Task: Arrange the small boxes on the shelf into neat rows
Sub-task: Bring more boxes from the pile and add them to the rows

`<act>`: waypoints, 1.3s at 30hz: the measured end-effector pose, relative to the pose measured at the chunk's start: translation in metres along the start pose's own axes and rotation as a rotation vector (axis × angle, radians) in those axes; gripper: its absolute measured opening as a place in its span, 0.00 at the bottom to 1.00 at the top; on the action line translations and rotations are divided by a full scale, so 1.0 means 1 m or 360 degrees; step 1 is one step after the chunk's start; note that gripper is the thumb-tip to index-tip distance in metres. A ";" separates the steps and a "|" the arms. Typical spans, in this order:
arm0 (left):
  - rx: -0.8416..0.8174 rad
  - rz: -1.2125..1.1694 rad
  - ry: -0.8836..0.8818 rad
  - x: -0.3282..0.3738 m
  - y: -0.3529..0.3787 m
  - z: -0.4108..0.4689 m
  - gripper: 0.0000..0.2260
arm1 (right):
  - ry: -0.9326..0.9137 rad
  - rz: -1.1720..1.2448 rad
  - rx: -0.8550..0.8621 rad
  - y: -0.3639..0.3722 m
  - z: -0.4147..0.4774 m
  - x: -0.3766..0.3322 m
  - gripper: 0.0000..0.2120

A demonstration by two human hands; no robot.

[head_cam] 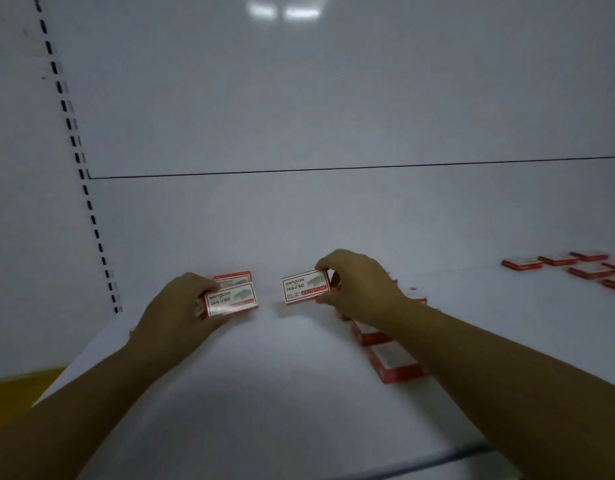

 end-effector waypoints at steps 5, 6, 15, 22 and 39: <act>0.0041 -0.0048 0.0219 0.109 0.008 0.010 0.16 | 0.0118 -0.0088 0.0174 -0.086 -0.056 0.059 0.21; 0.0037 -0.0085 0.0245 0.134 0.013 0.012 0.16 | 0.0136 -0.0123 0.0193 -0.103 -0.069 0.071 0.21; 0.0072 -0.0273 0.0349 0.311 0.053 0.028 0.19 | 0.0266 -0.0383 0.0359 -0.246 -0.159 0.171 0.20; 0.0091 -0.0287 0.0415 0.370 0.086 0.053 0.18 | 0.0267 -0.0406 0.0431 -0.280 -0.166 0.234 0.20; -0.0349 -0.0476 0.0008 0.434 0.272 0.159 0.14 | 0.0669 -0.0257 0.0291 -0.314 -0.117 0.403 0.19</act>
Point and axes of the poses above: each hand's wrist, its own z-axis towards the middle knuckle, its own y-axis out of the palm, x = y × z, the point moved 3 cm from there along z, towards the middle knuckle, and after that the axes turned 10 degrees about z, right-handed, at the moved point
